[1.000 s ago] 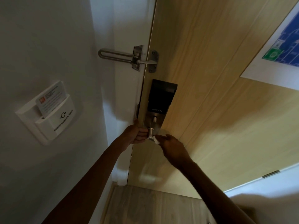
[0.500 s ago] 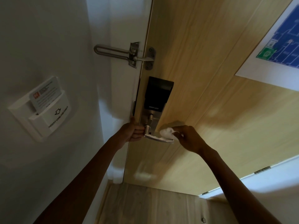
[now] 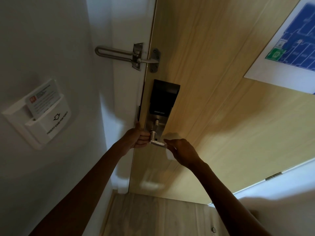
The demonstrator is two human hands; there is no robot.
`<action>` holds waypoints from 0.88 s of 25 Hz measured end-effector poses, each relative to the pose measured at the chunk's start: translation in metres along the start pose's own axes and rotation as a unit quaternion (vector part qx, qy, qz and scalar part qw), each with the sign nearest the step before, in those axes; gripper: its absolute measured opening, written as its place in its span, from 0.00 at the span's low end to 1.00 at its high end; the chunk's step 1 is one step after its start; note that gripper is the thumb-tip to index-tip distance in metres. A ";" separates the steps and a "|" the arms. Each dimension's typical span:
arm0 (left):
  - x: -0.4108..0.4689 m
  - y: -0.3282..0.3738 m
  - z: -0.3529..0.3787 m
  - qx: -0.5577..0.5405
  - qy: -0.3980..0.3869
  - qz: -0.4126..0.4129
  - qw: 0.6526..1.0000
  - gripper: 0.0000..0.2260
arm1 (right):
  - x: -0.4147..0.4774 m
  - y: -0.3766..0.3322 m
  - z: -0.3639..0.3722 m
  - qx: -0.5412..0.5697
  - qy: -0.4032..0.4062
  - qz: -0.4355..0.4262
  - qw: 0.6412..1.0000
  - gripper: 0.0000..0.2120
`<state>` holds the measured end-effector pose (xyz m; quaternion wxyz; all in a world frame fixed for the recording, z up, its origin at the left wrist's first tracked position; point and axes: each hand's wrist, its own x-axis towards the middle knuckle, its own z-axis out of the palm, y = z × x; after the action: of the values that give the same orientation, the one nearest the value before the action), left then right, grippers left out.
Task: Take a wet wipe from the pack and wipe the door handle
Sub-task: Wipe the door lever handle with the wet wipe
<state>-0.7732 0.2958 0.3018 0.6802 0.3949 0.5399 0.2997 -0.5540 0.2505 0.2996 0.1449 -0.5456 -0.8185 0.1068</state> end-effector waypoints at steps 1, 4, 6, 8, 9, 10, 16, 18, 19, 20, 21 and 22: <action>0.000 0.001 0.000 0.004 0.001 0.001 1.000 0.32 | 0.001 0.001 0.000 -0.002 0.009 -0.008 1.000 0.11; 0.002 0.002 -0.001 0.014 0.000 0.005 1.000 0.33 | -0.002 0.004 0.000 0.015 -0.005 -0.039 0.999 0.10; 0.001 0.002 -0.001 0.020 -0.001 0.004 1.000 0.34 | -0.004 0.009 0.000 0.023 -0.008 -0.048 0.999 0.09; 0.000 0.002 0.000 0.025 0.000 0.004 1.000 0.34 | -0.007 0.015 -0.002 0.022 -0.012 -0.048 0.999 0.09; -0.001 0.003 0.000 0.027 0.000 0.005 1.000 0.34 | -0.008 0.017 -0.004 0.026 -0.015 -0.045 0.999 0.08; -0.001 0.004 0.000 0.027 0.000 0.004 1.000 0.34 | -0.010 0.021 -0.006 0.026 -0.016 -0.044 0.999 0.07; -0.003 0.004 0.003 0.044 -0.002 0.001 0.999 0.35 | -0.013 0.042 -0.020 -0.004 -0.052 -0.044 0.998 0.06; -0.004 0.005 0.003 0.057 -0.003 0.005 0.998 0.35 | -0.019 0.055 -0.027 -0.011 -0.014 -0.018 1.000 0.05; -0.004 0.007 0.003 0.061 -0.005 0.006 0.998 0.34 | -0.025 0.059 -0.029 0.005 0.026 0.014 1.000 0.05; -0.003 0.008 0.003 0.064 -0.005 0.002 0.998 0.34 | -0.032 0.059 -0.028 0.040 0.082 0.067 0.994 0.06; -0.003 0.008 0.003 0.065 -0.004 -0.002 0.998 0.34 | -0.037 0.054 -0.022 0.102 0.144 0.138 0.975 0.05; -0.002 0.009 0.004 0.067 -0.003 -0.006 0.998 0.34 | -0.041 0.049 -0.012 0.183 0.202 0.217 0.938 0.05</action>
<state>-0.7701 0.2975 0.3107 0.6559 0.4374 0.5588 0.2574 -0.4930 0.2310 0.2892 0.3776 -0.6840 -0.6004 0.1709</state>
